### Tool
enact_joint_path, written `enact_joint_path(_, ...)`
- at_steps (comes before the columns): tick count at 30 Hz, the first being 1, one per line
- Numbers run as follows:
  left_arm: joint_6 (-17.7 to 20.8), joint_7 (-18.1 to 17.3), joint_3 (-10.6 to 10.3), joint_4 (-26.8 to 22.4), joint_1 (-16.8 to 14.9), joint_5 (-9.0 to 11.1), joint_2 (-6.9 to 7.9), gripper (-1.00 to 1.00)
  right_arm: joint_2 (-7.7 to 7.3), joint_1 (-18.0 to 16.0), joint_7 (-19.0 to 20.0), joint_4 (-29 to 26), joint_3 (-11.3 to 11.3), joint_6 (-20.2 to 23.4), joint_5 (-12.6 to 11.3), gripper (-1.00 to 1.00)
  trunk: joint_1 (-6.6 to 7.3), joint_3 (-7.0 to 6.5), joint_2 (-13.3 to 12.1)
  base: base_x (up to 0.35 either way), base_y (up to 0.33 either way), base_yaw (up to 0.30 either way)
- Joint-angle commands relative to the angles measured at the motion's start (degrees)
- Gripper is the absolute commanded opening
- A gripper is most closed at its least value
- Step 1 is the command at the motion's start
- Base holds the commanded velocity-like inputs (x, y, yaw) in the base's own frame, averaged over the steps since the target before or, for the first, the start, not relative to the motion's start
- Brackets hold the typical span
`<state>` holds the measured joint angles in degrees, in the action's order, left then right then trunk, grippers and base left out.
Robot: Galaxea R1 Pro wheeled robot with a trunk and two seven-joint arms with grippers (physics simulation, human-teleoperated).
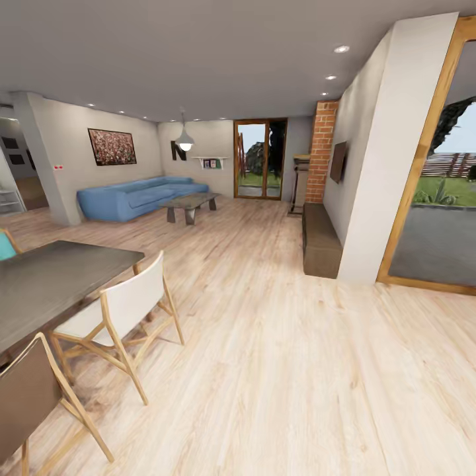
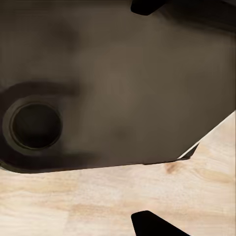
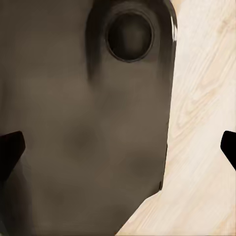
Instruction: Pick up the poster from the kitchen countertop and hang it on one of the wall nails in the kitchen.
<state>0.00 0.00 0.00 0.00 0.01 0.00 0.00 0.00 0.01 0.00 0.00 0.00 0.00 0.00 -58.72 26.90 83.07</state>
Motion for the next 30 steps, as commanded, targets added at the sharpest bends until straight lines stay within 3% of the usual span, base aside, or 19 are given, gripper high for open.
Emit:
enact_joint_path(1,-0.3,-0.2,-0.2,-0.3,0.3,0.1,-0.33,1.00,-0.33,-0.3,-0.1,-0.3,0.0,-0.3,0.2,1.00,0.00,0.03,0.0,0.000,0.000,0.000)
enact_joint_path(5,-0.8,-0.1,-0.2,-1.6,1.0,0.1,-1.62,1.00,-0.37,-1.7,-0.1,-1.6,0.0,-0.6,0.2,1.00,0.00,0.03,0.0,0.000,0.000,0.000)
enact_joint_path(11,-0.8,-0.1,-0.2,-1.8,1.0,0.1,-1.69,1.00,-0.37,-3.5,-0.1,-2.2,0.0,-0.6,0.2,1.00,0.00,0.03,0.0,0.000,0.000,0.000)
enact_joint_path(23,-0.8,-0.1,-0.2,-1.8,1.0,0.1,-1.68,1.00,-0.36,-3.5,-0.1,-2.2,0.0,-0.6,0.2,1.00,0.00,0.03,0.0,0.000,0.000,0.000)
enact_joint_path(30,-2.6,0.2,0.2,-4.0,1.6,-0.3,-3.21,1.00,-0.50,-5.8,-0.3,-4.5,-0.1,-2.9,0.2,1.00,0.00,0.03,0.0,0.000,0.000,0.000)
